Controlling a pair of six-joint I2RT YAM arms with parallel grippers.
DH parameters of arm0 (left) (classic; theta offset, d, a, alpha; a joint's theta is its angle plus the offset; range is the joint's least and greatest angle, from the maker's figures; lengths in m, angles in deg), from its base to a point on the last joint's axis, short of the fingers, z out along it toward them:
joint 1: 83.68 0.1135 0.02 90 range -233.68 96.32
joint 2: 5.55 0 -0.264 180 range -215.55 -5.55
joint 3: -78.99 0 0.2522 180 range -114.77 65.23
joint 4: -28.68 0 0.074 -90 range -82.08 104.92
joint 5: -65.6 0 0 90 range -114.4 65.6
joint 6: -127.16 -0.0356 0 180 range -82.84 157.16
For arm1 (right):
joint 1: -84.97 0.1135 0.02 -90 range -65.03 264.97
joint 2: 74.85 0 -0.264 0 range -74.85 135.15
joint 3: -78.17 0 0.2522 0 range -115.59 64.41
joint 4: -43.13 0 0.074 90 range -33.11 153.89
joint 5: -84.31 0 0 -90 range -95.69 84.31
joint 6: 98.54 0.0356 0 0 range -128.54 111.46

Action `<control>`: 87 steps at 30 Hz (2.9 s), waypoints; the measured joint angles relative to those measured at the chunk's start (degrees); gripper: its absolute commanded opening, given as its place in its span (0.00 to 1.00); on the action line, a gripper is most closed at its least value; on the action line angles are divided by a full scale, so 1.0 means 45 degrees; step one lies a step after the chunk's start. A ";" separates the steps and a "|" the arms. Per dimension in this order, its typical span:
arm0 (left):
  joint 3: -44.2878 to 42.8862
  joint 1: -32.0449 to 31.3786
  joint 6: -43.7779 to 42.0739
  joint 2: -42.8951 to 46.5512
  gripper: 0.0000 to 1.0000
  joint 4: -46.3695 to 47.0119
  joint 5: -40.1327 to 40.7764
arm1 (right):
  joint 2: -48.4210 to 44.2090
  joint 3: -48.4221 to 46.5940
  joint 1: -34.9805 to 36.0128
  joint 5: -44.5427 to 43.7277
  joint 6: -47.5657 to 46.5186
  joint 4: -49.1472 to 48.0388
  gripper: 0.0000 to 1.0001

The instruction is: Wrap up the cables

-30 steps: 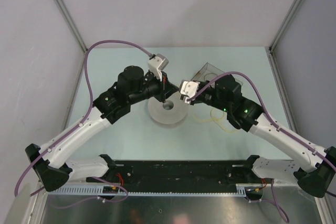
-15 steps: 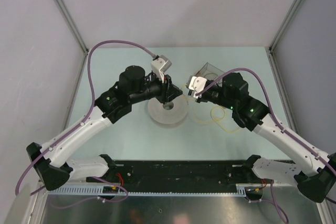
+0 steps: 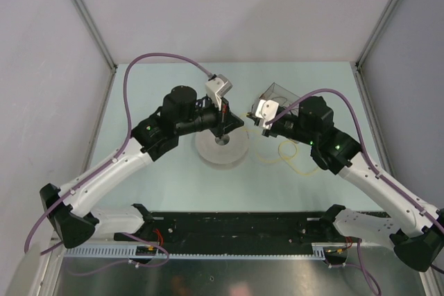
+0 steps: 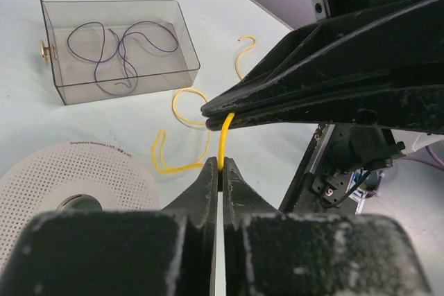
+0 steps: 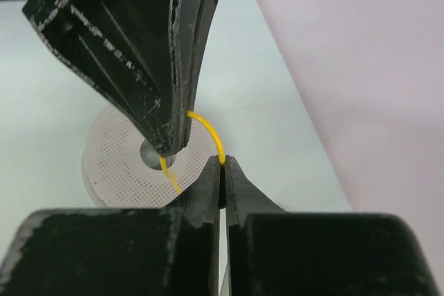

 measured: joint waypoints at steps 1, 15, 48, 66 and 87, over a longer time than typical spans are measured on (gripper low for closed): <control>0.0000 0.0000 0.0000 0.0034 0.00 0.0015 0.0000 | 0.0000 0.0029 -0.0078 0.0083 0.0015 0.0058 0.00; 0.0029 0.0078 0.0563 0.0481 0.00 0.0248 0.0175 | -0.0155 0.0491 0.0233 0.0753 0.0034 0.0403 0.57; 0.0029 0.0223 0.2370 0.0515 0.00 0.0753 0.0549 | -0.0981 0.2331 0.2283 -0.3944 -0.1651 -0.3623 0.57; 0.0029 0.0719 0.3551 0.0398 0.00 0.0772 0.0107 | -0.0612 0.2905 0.3186 -0.5367 -0.3813 -0.4833 0.01; 0.0029 0.0792 0.3653 0.0389 0.00 0.0879 -0.0738 | -0.0855 0.2909 0.1700 -0.4231 -0.2565 -0.4478 0.18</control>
